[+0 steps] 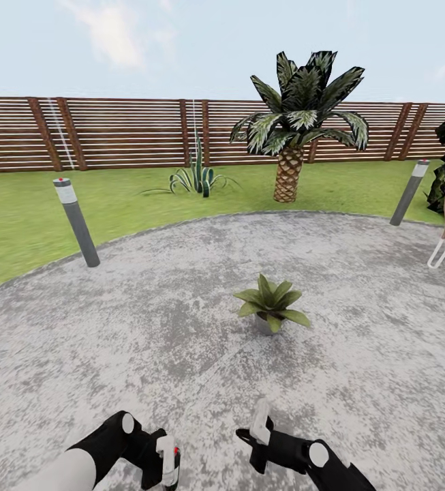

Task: Pick up the pesticide atomizer in the garden and spray insectifuge to fully cover both potted plants in the garden.

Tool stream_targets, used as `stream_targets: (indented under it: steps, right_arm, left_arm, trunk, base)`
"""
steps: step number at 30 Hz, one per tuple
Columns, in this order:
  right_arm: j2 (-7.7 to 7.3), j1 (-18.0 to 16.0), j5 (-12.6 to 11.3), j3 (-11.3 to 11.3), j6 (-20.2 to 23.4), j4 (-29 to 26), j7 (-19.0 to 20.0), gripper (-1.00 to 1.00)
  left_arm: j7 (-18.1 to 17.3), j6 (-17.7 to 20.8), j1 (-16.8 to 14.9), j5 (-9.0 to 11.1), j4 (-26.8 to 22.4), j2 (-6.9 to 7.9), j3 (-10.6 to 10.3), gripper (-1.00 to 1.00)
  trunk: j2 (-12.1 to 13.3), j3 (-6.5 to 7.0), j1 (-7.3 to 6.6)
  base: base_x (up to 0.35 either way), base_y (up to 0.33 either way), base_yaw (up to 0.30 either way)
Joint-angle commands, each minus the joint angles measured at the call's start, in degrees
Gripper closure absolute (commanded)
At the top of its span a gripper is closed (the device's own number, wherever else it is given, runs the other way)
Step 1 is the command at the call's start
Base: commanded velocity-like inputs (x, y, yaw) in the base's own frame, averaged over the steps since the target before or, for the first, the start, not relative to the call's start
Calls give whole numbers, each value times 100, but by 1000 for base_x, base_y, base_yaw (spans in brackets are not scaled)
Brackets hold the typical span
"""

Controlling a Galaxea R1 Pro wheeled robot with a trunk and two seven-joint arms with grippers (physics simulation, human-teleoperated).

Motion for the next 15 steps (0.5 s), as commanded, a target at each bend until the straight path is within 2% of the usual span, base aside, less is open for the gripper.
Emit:
stream_targets:
  steps: [1,3,5,15]
  right_arm:
    - [49,-3,58,9,-32,-8,86,100]
    - [150,-3,65,8,-32,-11,214,100]
    - [186,-3,68,8,-32,-12,254,100]
    - [200,-3,59,7,-32,-3,264,100]
  left_arm:
    - [6,-47,-4,-41,-11,-38,-31,100]
    - [8,-42,-6,-46,-103,-85,-29,100]
    - [9,-19,-6,-42,-245,-118,-24,100]
    - [16,8,-7,-34,-604,-357,-20,100]
  trunk:
    - [-2,-5,-1]
    - [-2,-5,-1]
    - [-2,-5,-1]
    - [-2,-5,-1]
  base:
    - [0,0,0]
    - [0,0,0]
    - [0,0,0]
    - [0,0,0]
